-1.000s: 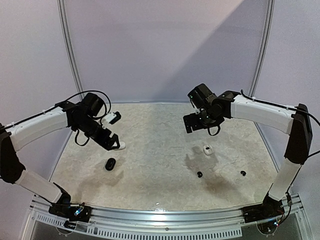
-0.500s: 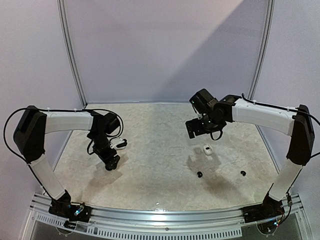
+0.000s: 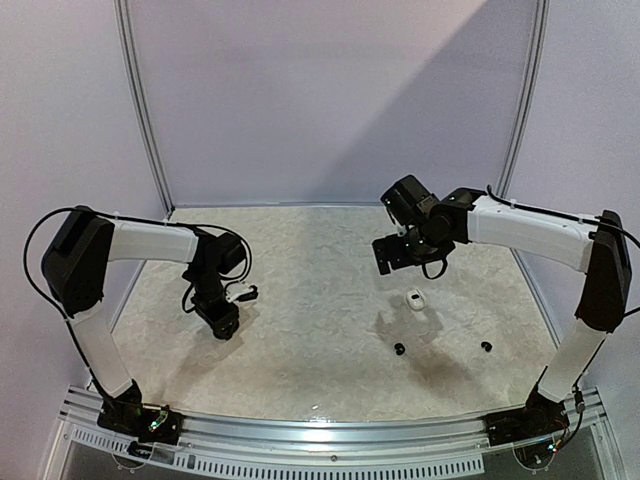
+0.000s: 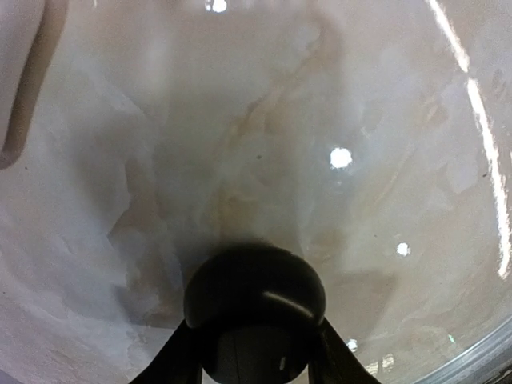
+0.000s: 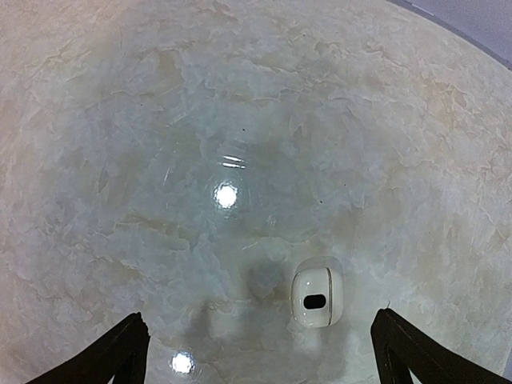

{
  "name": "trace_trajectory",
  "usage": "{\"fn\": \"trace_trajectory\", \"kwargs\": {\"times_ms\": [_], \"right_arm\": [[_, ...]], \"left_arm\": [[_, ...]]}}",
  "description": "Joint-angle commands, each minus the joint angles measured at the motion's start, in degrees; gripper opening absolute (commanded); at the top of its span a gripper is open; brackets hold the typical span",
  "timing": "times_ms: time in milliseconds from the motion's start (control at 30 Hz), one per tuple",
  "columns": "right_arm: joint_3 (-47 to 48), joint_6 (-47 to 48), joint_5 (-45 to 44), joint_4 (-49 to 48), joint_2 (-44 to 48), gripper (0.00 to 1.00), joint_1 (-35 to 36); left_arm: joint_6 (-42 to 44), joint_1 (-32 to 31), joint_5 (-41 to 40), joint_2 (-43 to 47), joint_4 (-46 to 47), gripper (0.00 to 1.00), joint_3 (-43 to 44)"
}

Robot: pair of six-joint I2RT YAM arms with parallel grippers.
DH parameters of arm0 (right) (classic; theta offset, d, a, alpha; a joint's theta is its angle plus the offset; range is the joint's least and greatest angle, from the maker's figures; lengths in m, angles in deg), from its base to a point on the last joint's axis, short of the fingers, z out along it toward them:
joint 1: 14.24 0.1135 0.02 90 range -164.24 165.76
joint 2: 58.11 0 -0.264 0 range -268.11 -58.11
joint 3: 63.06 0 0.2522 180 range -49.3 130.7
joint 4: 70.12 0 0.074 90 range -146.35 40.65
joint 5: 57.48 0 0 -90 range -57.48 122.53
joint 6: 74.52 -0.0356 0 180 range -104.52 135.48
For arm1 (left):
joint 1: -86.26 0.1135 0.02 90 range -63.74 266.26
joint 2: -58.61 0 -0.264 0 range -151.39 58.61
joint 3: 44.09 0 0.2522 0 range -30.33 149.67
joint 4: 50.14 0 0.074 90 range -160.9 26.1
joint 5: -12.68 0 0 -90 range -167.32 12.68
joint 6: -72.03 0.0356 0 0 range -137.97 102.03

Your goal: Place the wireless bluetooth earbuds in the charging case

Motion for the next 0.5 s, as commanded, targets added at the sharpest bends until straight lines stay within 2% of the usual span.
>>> {"fn": "trace_trajectory", "kwargs": {"times_ms": [0,33,167,233,300,367,467], "right_arm": [[2.40,1.43,1.59,-0.26,1.48,0.99,-0.16],[2.56,2.46,3.65,-1.51,1.77,0.99,-0.19],[3.99,5.52,14.53,-9.22,4.32,0.99,-0.19],[6.33,5.45,20.46,-12.40,5.62,0.97,-0.15],[8.75,3.83,25.36,-15.16,6.09,0.91,-0.15],[9.86,-0.17,29.36,-19.61,6.08,0.85,0.27],[11.15,-3.53,32.50,-24.47,5.84,0.80,3.24]], "left_arm": [[2.73,-0.72,0.38,3.16,1.61,0.04,0.64],[3.94,-0.76,0.85,4.89,1.60,0.00,1.20],[11.52,-1.13,2.65,13.63,0.43,0.00,6.40],[18.39,-2.49,1.47,18.48,-0.90,0.00,10.11],[27.82,-4.82,-1.69,23.30,-0.89,0.00,12.10],[38.71,-7.09,-5.71,29.32,4.61,0.00,10.01],[50.05,-8.19,-2.27,41.50,21.35,0.00,1.28]]}}
